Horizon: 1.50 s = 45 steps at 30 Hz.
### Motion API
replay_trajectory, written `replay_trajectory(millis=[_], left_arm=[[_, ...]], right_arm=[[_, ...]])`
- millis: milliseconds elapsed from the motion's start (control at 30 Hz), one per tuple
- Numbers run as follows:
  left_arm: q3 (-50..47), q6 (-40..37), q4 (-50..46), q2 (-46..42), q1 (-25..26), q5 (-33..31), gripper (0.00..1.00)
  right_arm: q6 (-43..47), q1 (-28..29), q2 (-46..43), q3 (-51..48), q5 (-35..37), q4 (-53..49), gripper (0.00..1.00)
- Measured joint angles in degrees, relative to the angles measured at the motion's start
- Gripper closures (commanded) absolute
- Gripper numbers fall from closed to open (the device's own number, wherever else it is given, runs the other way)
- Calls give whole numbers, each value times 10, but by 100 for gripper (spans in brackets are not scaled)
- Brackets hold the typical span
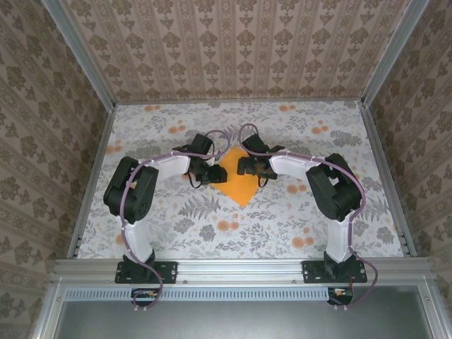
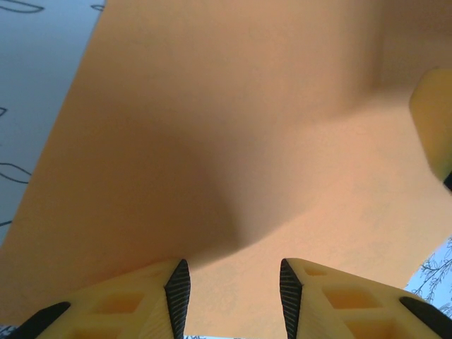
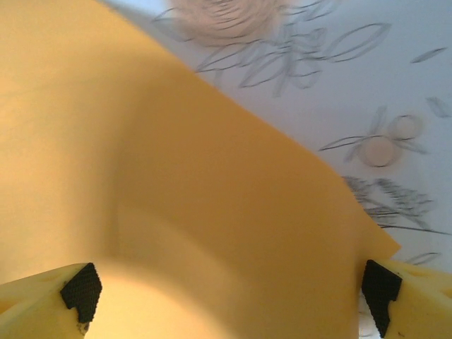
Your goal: Fold a paper plane with a square sheet of paper (fold left side to right side)
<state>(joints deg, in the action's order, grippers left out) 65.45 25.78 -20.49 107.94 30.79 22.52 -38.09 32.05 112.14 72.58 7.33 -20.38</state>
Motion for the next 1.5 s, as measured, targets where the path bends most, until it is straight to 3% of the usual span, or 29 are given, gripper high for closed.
replay_trajectory(millis=[200, 367, 533, 633, 867, 1033, 1300, 1500], left_arm=[[1, 0, 4, 1, 0, 1, 59], [-2, 0, 21, 1, -1, 7, 58], [-32, 2, 50, -26, -20, 26, 50], [-55, 2, 67, -63, -44, 42, 46], [-124, 3, 149, -192, -128, 90, 30], [-180, 7, 250, -296, -173, 160, 10], [-189, -5, 390, -364, -180, 312, 2], [-146, -15, 406, -357, -158, 393, 2]], right_arm=[[8, 8, 0, 3, -54, 9, 19], [22, 9, 0, 3, -90, 9, 43], [37, 8, -3, -1, -127, 26, 62], [50, 5, -26, -23, -152, 54, 68], [89, -29, -136, -105, -245, 138, 71], [156, -80, -227, -127, -354, 153, 71], [278, -89, -366, -110, -503, 93, 70], [323, -85, -406, -68, -589, 50, 70]])
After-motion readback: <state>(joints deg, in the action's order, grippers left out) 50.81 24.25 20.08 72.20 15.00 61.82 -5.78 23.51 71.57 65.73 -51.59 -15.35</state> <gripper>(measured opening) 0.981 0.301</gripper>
